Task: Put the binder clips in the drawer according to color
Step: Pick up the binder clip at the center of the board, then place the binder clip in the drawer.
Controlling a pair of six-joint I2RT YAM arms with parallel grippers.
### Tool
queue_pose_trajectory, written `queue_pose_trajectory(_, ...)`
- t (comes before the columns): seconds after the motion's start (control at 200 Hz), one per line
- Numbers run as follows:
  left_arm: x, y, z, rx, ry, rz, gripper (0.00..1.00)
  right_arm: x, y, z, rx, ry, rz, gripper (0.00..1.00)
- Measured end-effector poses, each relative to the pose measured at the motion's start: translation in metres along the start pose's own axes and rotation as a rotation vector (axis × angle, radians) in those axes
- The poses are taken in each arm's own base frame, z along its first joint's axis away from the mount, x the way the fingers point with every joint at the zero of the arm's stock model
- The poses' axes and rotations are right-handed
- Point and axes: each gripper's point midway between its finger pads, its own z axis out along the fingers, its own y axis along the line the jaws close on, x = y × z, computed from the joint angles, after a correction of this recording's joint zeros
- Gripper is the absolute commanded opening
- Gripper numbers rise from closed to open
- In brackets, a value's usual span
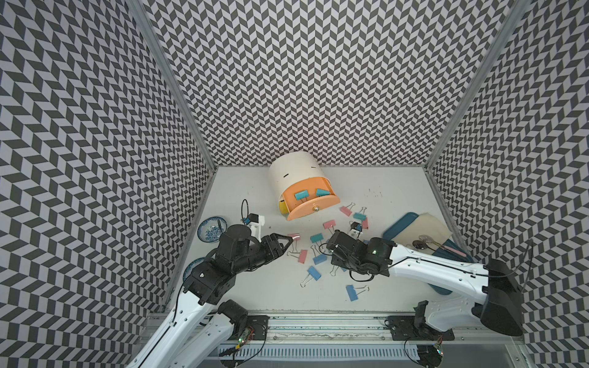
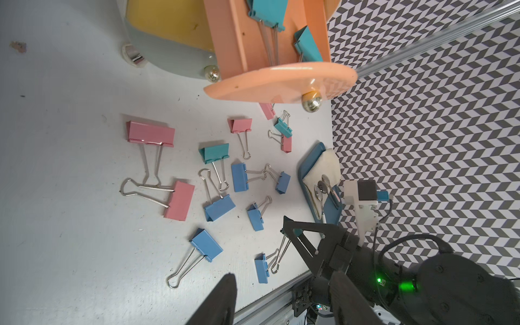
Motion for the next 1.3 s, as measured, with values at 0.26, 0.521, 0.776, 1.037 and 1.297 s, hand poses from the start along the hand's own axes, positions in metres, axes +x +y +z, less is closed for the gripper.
queue_pose_trajectory(0.26,-0.024,-0.035,-0.002,0.037,-0.028,0.037,0.58,-0.066,0.017,-0.053,-0.103,-0.154,0.043,0.50)
queue_pose_trajectory(0.521,-0.045,-0.062,0.004,0.058,-0.044,0.078,0.59,-0.146,0.034,-0.101,-0.185,-0.298,0.080,0.50)
queue_pose_trajectory(0.776,-0.068,-0.080,0.019,0.080,-0.050,0.101,0.60,-0.204,0.056,-0.107,-0.216,-0.363,0.077,0.50)
queue_pose_trajectory(1.037,-0.100,-0.080,0.028,0.116,-0.073,0.069,0.60,-0.242,0.092,-0.078,-0.269,-0.348,0.074,0.49)
queue_pose_trajectory(1.297,-0.123,-0.083,0.021,0.150,-0.112,0.065,0.60,-0.262,0.126,-0.042,-0.324,-0.308,0.050,0.49)
